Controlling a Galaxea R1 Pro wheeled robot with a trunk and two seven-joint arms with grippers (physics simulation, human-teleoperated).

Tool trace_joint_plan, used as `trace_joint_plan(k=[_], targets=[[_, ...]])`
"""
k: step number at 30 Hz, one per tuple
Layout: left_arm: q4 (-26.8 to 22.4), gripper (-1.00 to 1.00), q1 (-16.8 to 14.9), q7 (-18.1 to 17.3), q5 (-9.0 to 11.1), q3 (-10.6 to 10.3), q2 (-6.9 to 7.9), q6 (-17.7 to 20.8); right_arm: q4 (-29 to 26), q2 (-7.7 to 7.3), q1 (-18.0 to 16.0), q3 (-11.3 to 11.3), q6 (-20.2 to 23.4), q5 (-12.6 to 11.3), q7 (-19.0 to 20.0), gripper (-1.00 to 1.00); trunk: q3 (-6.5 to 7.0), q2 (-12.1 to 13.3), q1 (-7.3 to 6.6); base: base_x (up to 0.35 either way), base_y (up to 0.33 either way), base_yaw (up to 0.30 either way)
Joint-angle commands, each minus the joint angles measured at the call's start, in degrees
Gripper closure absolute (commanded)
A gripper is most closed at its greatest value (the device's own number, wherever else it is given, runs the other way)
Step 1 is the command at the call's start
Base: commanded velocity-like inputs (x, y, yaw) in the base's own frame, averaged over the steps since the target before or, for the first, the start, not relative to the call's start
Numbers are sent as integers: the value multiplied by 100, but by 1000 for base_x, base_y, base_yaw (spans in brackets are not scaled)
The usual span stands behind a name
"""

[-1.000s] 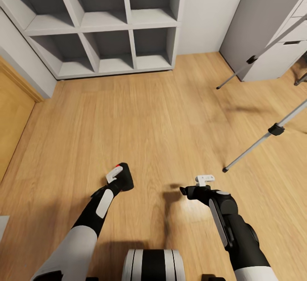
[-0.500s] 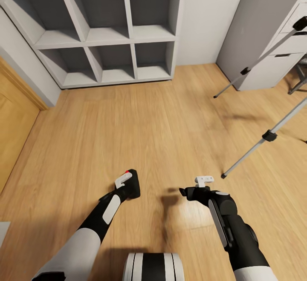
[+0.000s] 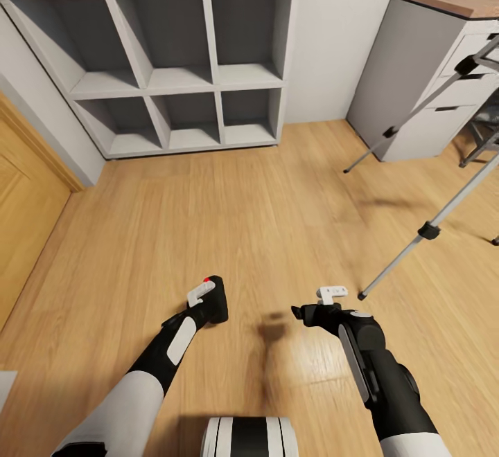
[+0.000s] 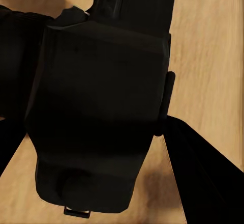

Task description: Attach the digital camera to the camera tripod in the bedroom.

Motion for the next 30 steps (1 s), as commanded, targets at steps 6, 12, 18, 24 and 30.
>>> trace_joint_plan(k=[6,12,18,24,30], targets=[[-1,100,1,25,75,29,-5,39,-8,1,-4,1,19,43,30,-100,130,7,-16,0,0,0],[-3,100,0,29,82,33,-5,39,-8,8,-4,1,17,43,34,-100,263,15,-32,0,0,0],[-3,100,1,26,90,33,-5,46,-8,5,-6,1,17,41,31,-100,396,23,-47,0,0,0],[-1,100,1,28,92,35,-5,46,-5,7,-6,1,17,36,30,-100,528,31,-63,0,0,0],[-1,100,0,25,93,33,-5,47,0,5,-5,-2,17,35,30,-100,661,39,-78,0,0,0]])
